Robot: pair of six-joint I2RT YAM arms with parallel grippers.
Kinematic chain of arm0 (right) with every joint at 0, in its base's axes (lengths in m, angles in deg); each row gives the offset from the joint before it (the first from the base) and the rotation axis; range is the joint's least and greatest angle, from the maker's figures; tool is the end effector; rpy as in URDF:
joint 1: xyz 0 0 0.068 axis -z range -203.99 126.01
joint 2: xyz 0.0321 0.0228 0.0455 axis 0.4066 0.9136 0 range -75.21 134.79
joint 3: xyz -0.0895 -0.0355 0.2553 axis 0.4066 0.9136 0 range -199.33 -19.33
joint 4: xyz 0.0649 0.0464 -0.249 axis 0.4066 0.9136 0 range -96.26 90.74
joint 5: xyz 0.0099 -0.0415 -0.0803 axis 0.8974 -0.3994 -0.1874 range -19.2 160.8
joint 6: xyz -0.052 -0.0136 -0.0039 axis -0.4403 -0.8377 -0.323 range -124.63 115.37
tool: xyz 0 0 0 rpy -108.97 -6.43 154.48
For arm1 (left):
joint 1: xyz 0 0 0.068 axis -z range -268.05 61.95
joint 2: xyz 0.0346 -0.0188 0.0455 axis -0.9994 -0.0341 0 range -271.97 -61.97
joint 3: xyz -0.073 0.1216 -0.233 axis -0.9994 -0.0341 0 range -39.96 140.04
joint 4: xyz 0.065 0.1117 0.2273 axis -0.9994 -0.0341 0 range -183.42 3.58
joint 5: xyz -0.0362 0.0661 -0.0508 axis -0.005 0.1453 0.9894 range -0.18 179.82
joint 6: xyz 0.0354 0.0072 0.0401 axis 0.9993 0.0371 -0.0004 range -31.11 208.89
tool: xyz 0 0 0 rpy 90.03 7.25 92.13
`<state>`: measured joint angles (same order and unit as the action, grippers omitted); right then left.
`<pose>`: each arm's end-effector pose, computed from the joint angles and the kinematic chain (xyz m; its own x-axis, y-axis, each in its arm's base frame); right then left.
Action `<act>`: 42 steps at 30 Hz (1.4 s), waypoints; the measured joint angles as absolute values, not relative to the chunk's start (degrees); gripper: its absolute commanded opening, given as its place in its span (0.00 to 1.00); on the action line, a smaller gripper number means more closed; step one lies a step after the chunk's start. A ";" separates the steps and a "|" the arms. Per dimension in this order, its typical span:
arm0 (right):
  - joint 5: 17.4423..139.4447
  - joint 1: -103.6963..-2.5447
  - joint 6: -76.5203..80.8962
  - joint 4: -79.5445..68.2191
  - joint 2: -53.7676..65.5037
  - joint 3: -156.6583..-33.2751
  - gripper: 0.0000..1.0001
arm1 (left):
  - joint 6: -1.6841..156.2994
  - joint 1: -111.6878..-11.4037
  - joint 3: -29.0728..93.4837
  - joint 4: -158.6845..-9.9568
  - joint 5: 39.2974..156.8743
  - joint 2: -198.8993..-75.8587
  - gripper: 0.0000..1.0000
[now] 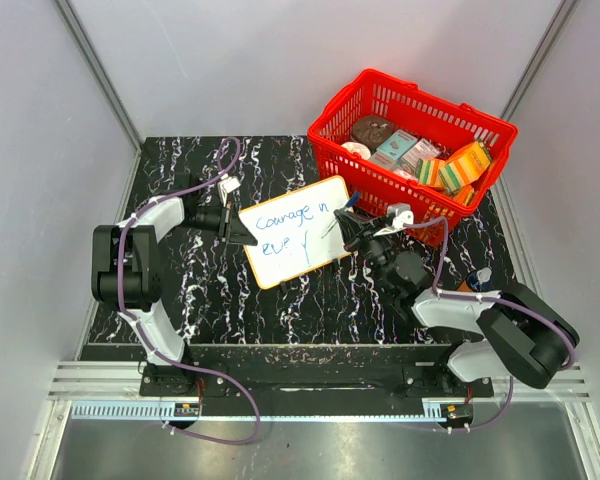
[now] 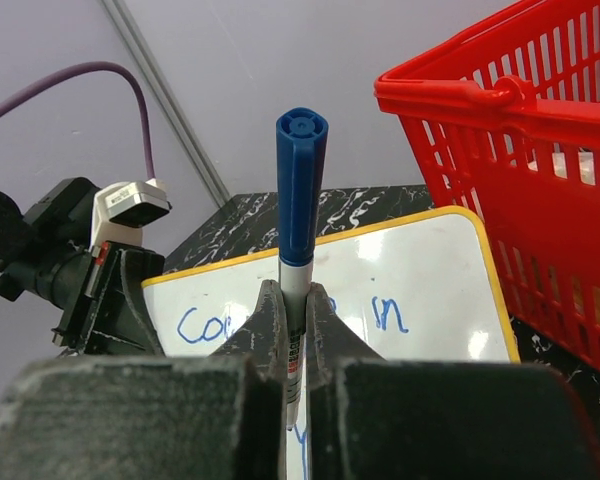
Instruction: Write a sentence on the whiteboard
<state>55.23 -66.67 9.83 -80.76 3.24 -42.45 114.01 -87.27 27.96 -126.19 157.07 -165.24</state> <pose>0.1964 0.1680 0.2404 0.1173 0.4352 -0.8926 -0.5121 0.7966 0.3211 0.3371 -0.0374 0.1928 -0.7722 0.1747 -0.6110 0.6295 0.3417 -0.6979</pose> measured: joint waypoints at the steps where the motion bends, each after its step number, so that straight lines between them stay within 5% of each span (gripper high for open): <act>1: 55.23 -66.49 9.81 -80.19 3.05 -42.40 0.00 | 114.01 -87.27 27.96 -126.19 157.07 -165.24 0.00; 42: 67.32 -56.81 16.15 -68.06 0.71 -43.95 0.00 | 114.10 -87.23 27.96 -126.65 156.61 -165.19 0.00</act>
